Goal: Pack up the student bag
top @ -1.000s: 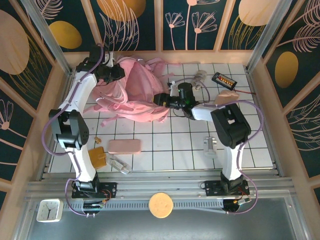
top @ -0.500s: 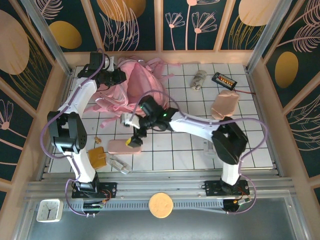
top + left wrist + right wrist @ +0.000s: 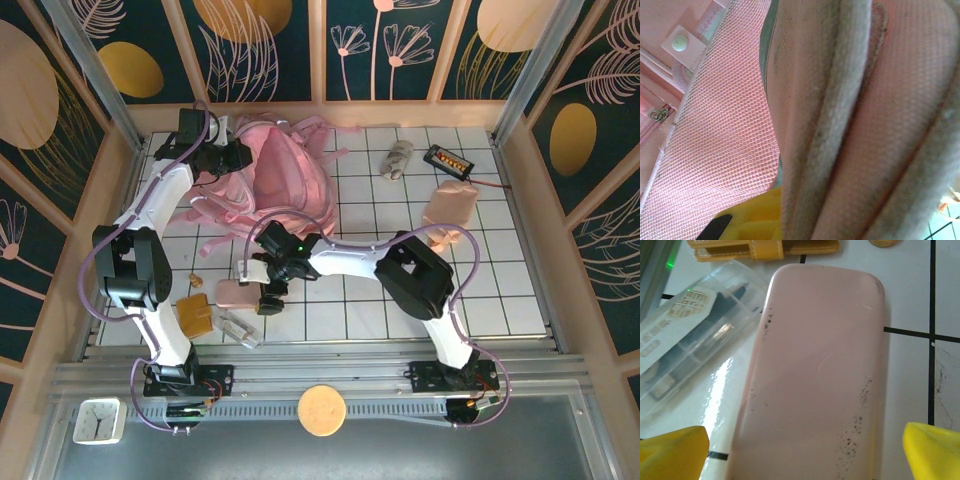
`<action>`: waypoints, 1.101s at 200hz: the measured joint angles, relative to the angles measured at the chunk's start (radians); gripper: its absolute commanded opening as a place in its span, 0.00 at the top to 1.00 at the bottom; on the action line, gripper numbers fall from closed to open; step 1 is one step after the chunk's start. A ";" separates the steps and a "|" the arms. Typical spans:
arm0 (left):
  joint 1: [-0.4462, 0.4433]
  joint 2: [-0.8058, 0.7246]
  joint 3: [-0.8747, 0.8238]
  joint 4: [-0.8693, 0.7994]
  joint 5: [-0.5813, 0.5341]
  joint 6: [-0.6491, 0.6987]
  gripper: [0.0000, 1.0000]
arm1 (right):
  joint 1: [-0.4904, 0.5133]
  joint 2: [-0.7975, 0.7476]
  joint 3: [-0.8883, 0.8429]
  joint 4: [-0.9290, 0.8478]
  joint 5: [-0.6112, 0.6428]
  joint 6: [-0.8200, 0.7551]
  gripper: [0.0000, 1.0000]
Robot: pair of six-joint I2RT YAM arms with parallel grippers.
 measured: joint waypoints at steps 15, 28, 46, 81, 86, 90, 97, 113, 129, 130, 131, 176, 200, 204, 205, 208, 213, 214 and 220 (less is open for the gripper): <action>0.000 0.000 -0.001 0.000 0.000 0.000 1.00 | 0.001 0.023 0.017 -0.001 0.021 0.000 0.01; 0.000 0.000 -0.001 0.000 0.000 0.000 1.00 | 0.003 0.042 0.027 -0.004 0.038 0.001 0.01; 0.000 0.000 -0.001 0.000 0.000 0.000 1.00 | 0.010 0.062 0.029 -0.012 0.068 0.006 0.01; 0.000 0.000 -0.005 0.004 0.000 0.000 1.00 | 0.011 0.073 0.055 -0.039 0.084 0.026 0.25; 0.000 0.000 -0.005 0.004 0.000 0.000 1.00 | 0.011 0.075 0.058 -0.048 0.083 0.037 0.29; 0.000 0.000 -0.005 0.004 0.000 0.000 1.00 | 0.011 0.076 0.060 -0.052 0.080 0.035 0.30; 0.000 0.000 -0.005 0.004 0.000 0.000 1.00 | 0.014 0.076 0.063 -0.058 0.083 0.041 0.31; 0.000 0.000 -0.005 0.004 0.000 0.000 1.00 | 0.016 0.076 0.066 -0.062 0.088 0.047 0.36; 0.000 0.000 -0.005 0.004 0.000 0.000 1.00 | 0.016 0.070 0.057 -0.055 0.091 0.054 0.42; 0.000 0.000 -0.005 0.004 0.000 0.000 1.00 | 0.016 0.069 0.056 -0.054 0.092 0.055 0.43; 0.000 0.000 -0.005 0.004 0.000 0.000 1.00 | 0.016 0.068 0.054 -0.051 0.092 0.055 0.43; 0.000 0.000 -0.005 0.005 0.001 -0.001 1.00 | -0.032 -0.046 -0.069 -0.024 0.119 0.107 0.53; 0.000 0.000 -0.005 0.005 0.005 -0.001 1.00 | -0.099 -0.176 -0.132 -0.024 0.138 0.156 0.52; 0.000 0.000 -0.005 0.006 0.005 -0.002 1.00 | -0.115 -0.206 -0.143 -0.026 0.140 0.165 0.52; 0.000 0.000 -0.005 0.006 0.005 -0.002 1.00 | -0.117 -0.211 -0.145 -0.026 0.141 0.167 0.52; 0.000 0.000 -0.005 0.006 0.005 -0.002 1.00 | -0.126 -0.230 -0.151 -0.027 0.140 0.173 0.52; 0.000 0.000 -0.005 0.007 0.007 -0.005 1.00 | -0.145 -0.264 -0.158 -0.032 0.143 0.186 0.52; 0.000 0.000 -0.005 0.007 0.007 -0.005 1.00 | -0.147 -0.268 -0.159 -0.032 0.142 0.188 0.52; 0.000 0.000 -0.005 0.007 0.008 -0.008 1.00 | -0.171 -0.307 -0.164 -0.037 0.144 0.198 0.52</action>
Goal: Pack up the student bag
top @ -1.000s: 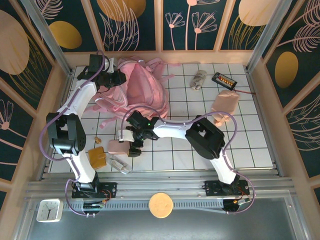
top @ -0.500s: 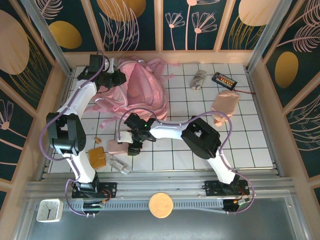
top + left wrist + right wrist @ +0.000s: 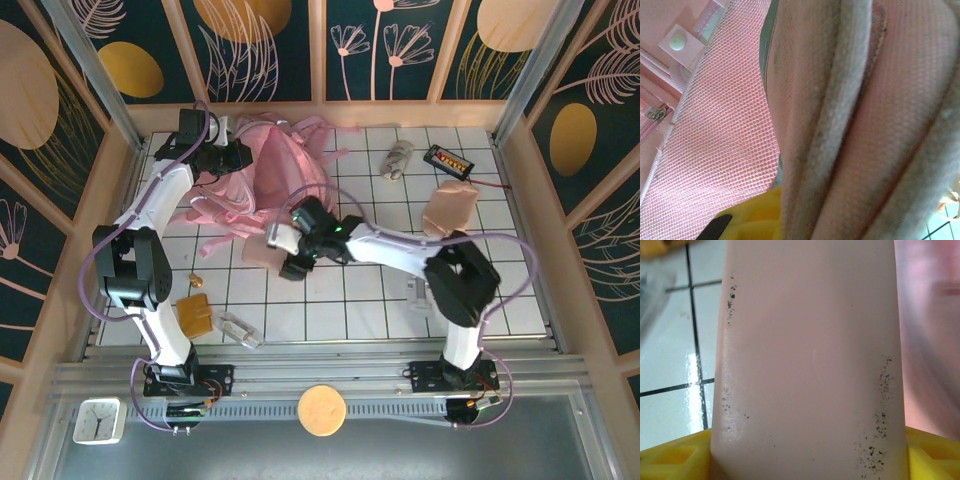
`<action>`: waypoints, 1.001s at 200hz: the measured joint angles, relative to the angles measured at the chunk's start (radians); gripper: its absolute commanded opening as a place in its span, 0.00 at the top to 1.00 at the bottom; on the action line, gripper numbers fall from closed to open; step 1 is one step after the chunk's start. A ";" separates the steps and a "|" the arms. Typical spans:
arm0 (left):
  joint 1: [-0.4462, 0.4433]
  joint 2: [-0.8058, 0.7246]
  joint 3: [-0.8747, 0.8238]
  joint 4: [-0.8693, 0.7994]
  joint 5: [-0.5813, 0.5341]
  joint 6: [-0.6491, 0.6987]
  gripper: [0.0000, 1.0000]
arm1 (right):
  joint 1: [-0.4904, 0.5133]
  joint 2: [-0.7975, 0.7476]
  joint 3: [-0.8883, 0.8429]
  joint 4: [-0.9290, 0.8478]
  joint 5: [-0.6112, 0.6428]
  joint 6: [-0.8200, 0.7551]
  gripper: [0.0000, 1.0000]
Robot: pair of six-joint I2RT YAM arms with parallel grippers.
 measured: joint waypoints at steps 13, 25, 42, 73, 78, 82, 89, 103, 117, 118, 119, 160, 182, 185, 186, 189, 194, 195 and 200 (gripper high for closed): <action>0.000 0.000 0.000 0.001 0.001 -0.002 1.00 | -0.051 -0.061 0.000 -0.008 0.002 0.022 0.52; 0.000 0.000 0.000 0.001 0.004 -0.005 1.00 | -0.100 -0.089 0.015 -0.021 0.003 0.040 0.52; -0.005 0.000 0.000 0.002 0.006 -0.008 1.00 | -0.160 -0.061 0.090 -0.068 0.022 0.060 0.52; -0.033 0.000 0.000 0.003 -0.008 -0.008 1.00 | -0.231 0.161 0.379 -0.174 0.076 0.075 0.52; -0.042 0.000 0.000 0.003 -0.011 -0.009 1.00 | -0.235 0.203 0.428 -0.190 0.082 0.077 0.52; -0.049 0.000 0.000 0.003 -0.013 -0.011 1.00 | -0.238 0.237 0.469 -0.201 0.090 0.078 0.52; -0.061 0.000 0.000 0.003 -0.015 -0.011 1.00 | -0.242 0.291 0.530 -0.220 0.098 0.085 0.51; -0.085 -0.001 -0.001 0.003 -0.015 -0.017 1.00 | -0.246 0.404 0.656 -0.257 0.107 0.105 0.50; -0.105 -0.003 -0.006 0.005 -0.014 -0.023 1.00 | -0.248 0.499 0.766 -0.297 0.121 0.126 0.50; -0.107 -0.004 -0.006 0.005 -0.014 -0.024 1.00 | -0.248 0.504 0.771 -0.299 0.122 0.128 0.50; -0.107 -0.004 -0.007 0.005 -0.014 -0.025 1.00 | -0.248 0.512 0.780 -0.303 0.122 0.130 0.50; -0.124 -0.016 -0.034 0.024 -0.012 -0.031 1.00 | -0.246 0.640 0.921 -0.331 0.089 0.226 0.07; -0.124 -0.018 -0.048 0.039 -0.012 -0.034 1.00 | -0.233 0.614 0.870 -0.217 0.032 0.286 0.01; -0.124 -0.018 -0.049 0.040 -0.012 -0.034 1.00 | -0.231 0.601 0.848 -0.196 0.032 0.299 0.01; -0.124 -0.018 -0.049 0.040 -0.012 -0.034 1.00 | -0.231 0.594 0.833 -0.183 0.031 0.303 0.01; -0.124 -0.018 -0.050 0.040 -0.012 -0.034 1.00 | -0.231 0.580 0.805 -0.162 0.027 0.308 0.01; -0.124 -0.018 -0.050 0.041 -0.012 -0.034 1.00 | -0.230 0.547 0.745 -0.119 0.024 0.323 0.01; -0.124 -0.018 -0.050 0.041 -0.012 -0.034 1.00 | -0.230 0.542 0.736 -0.112 0.023 0.326 0.01; -0.124 -0.018 -0.050 0.042 -0.012 -0.034 1.00 | -0.230 0.505 0.671 -0.076 0.023 0.339 0.01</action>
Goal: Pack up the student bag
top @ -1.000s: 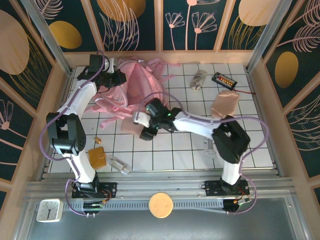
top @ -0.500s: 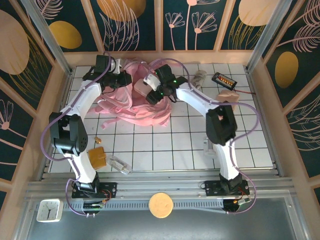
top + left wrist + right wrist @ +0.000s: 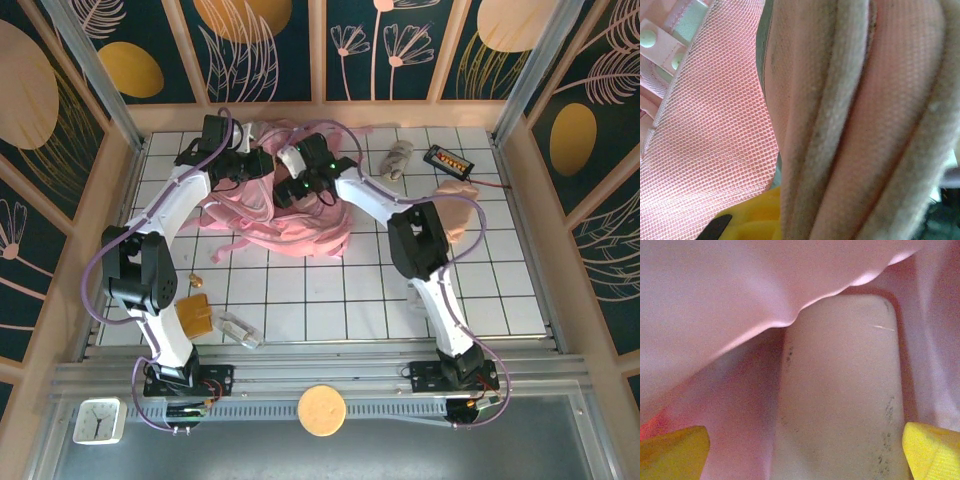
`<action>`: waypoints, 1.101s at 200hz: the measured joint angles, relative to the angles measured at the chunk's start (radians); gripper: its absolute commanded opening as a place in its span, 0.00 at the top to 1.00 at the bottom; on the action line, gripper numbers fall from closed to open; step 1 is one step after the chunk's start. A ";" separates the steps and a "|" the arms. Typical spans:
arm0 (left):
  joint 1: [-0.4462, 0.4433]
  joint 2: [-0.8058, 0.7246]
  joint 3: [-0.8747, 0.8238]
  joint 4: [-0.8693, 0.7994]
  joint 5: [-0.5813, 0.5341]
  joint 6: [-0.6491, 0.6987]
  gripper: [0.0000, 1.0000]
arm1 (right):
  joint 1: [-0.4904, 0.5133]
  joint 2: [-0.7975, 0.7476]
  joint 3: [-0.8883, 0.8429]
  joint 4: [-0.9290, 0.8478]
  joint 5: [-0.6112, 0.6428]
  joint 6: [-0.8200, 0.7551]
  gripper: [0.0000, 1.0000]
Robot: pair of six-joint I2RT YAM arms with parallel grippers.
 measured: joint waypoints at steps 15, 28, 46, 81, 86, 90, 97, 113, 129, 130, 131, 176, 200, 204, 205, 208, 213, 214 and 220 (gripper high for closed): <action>-0.001 0.000 0.000 0.000 -0.001 0.000 1.00 | -0.002 -0.138 -0.220 0.133 0.004 0.040 0.01; -0.001 0.000 0.000 0.000 -0.003 0.001 1.00 | -0.002 -0.261 -0.371 0.227 0.038 0.064 0.01; -0.001 0.000 0.000 0.000 -0.003 0.001 1.00 | -0.002 -0.433 -0.521 0.335 0.103 0.093 0.01; -0.001 0.000 0.000 -0.001 -0.003 0.013 1.00 | -0.058 -0.734 -0.711 0.521 -0.075 0.325 0.01; -0.001 0.000 0.000 -0.001 -0.003 0.016 1.00 | -0.073 -0.758 -0.724 0.538 -0.123 0.360 0.01; -0.001 0.000 0.000 -0.002 -0.004 0.018 1.00 | -0.085 -0.772 -0.733 0.547 -0.161 0.388 0.01; -0.001 0.000 0.000 -0.002 -0.005 0.020 1.00 | -0.098 -0.792 -0.745 0.544 -0.208 0.425 0.01; -0.002 0.000 0.000 -0.003 -0.009 0.027 1.00 | -0.075 -0.817 -0.776 0.476 -0.235 0.458 0.01; -0.002 0.000 0.000 -0.004 -0.011 0.031 1.00 | 0.023 -0.824 -0.817 0.364 -0.204 0.444 0.04; -0.002 0.000 0.000 -0.005 -0.011 0.031 1.00 | 0.034 -0.824 -0.820 0.351 -0.201 0.444 0.04; -0.002 0.000 0.000 -0.005 -0.012 0.031 1.00 | 0.040 -0.824 -0.822 0.346 -0.200 0.443 0.04; -0.002 0.000 -0.004 -0.005 -0.026 0.031 1.00 | 0.431 -0.711 -0.854 0.113 -0.046 0.369 0.05; -0.002 0.000 -0.013 0.000 -0.029 0.035 1.00 | 0.521 -0.565 -0.794 0.097 0.013 0.340 0.05; -0.002 0.000 -0.014 0.000 -0.030 0.037 1.00 | 0.533 -0.540 -0.779 0.094 0.022 0.336 0.05; -0.002 0.000 -0.014 0.000 -0.030 0.038 1.00 | 0.534 -0.536 -0.777 0.094 0.024 0.335 0.05; -0.002 0.000 -0.015 0.000 -0.030 0.039 1.00 | 0.542 -0.518 -0.766 0.094 0.027 0.330 0.04; -0.001 0.000 -0.016 0.000 -0.030 0.040 1.00 | 0.554 -0.489 -0.747 0.094 0.037 0.325 0.04; -0.001 0.000 -0.016 0.000 -0.030 0.040 1.00 | 0.558 -0.480 -0.742 0.094 0.038 0.325 0.04; -0.001 0.000 -0.016 0.000 -0.030 0.043 1.00 | 0.571 -0.447 -0.719 0.093 0.049 0.319 0.04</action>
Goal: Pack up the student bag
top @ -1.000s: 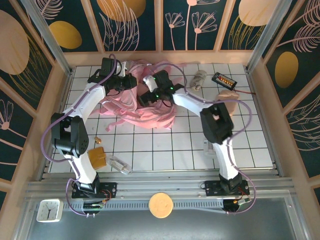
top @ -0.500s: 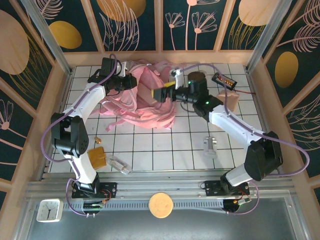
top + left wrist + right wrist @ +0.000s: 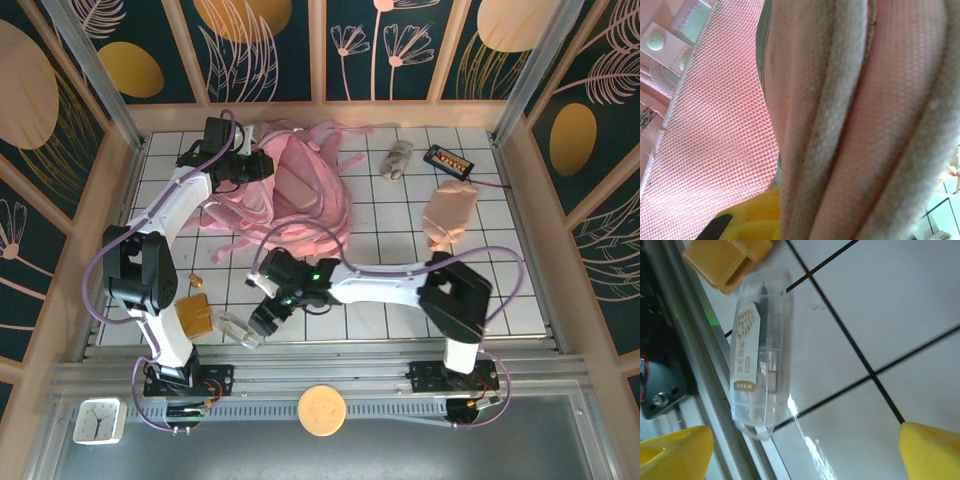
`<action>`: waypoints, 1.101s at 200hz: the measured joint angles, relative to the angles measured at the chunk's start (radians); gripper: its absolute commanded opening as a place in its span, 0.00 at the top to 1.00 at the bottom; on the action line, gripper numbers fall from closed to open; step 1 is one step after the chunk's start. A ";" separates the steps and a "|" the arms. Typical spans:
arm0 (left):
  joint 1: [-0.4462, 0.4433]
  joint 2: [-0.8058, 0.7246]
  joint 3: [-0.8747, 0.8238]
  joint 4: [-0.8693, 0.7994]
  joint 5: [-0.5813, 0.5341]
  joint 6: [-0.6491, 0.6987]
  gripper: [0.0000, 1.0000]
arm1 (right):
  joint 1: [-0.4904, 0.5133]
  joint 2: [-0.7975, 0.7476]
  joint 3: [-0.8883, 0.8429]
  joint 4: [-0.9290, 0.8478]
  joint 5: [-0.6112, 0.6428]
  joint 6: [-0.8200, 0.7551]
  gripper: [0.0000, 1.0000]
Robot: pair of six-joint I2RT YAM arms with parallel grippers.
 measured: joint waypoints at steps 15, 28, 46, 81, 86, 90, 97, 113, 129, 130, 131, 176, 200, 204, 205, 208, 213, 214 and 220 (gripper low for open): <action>0.001 0.000 0.000 0.000 0.000 0.003 1.00 | 0.031 0.069 0.053 -0.003 0.016 -0.015 0.03; 0.004 0.000 -0.002 0.000 0.000 0.003 1.00 | 0.060 0.119 0.093 -0.003 0.033 -0.023 0.03; 0.009 0.000 -0.006 0.001 0.001 0.003 1.00 | 0.092 0.161 0.129 -0.003 0.052 -0.036 0.03; 0.016 -0.013 -0.029 0.011 0.002 0.007 1.00 | 0.127 0.235 0.208 -0.010 0.105 -0.053 0.03; 0.018 -0.016 -0.033 0.012 0.004 0.007 1.00 | 0.129 0.246 0.219 -0.013 0.115 -0.058 0.03; 0.019 -0.017 -0.035 0.013 0.004 0.007 1.00 | 0.130 0.254 0.228 -0.017 0.124 -0.060 0.03; 0.021 -0.019 -0.038 0.014 0.005 0.007 1.00 | 0.133 0.272 0.246 -0.026 0.145 -0.067 0.03; 0.026 -0.020 -0.043 0.014 0.008 0.008 1.00 | 0.134 0.304 0.272 -0.039 0.191 -0.079 0.04; 0.031 -0.021 -0.044 0.014 0.013 0.008 1.00 | 0.140 0.310 0.285 -0.051 0.224 -0.093 0.09; 0.031 -0.022 -0.044 0.014 0.013 0.008 1.00 | 0.141 0.310 0.285 -0.051 0.226 -0.093 0.09; 0.031 -0.022 -0.044 0.014 0.013 0.008 1.00 | 0.142 0.311 0.286 -0.051 0.229 -0.092 0.09; 0.034 -0.023 -0.044 0.014 0.016 0.008 1.00 | 0.134 0.317 0.285 -0.048 0.265 -0.109 0.37; 0.034 -0.023 -0.044 0.014 0.016 0.008 1.00 | 0.119 0.303 0.257 -0.022 0.257 -0.105 0.48; 0.034 -0.023 -0.044 0.014 0.016 0.008 1.00 | 0.115 0.298 0.248 -0.018 0.258 -0.107 0.48; 0.034 -0.023 -0.044 0.014 0.016 0.008 1.00 | 0.114 0.296 0.243 -0.014 0.257 -0.102 0.48; 0.034 -0.023 -0.044 0.014 0.016 0.008 1.00 | 0.111 0.290 0.235 -0.008 0.257 -0.107 0.48; 0.034 -0.023 -0.044 0.014 0.016 0.008 1.00 | 0.105 0.279 0.218 -0.002 0.259 -0.105 0.48; 0.034 -0.023 -0.044 0.014 0.016 0.008 1.00 | 0.104 0.277 0.215 -0.001 0.259 -0.105 0.48; 0.034 -0.023 -0.044 0.014 0.016 0.008 1.00 | 0.096 0.261 0.191 0.005 0.259 -0.104 0.48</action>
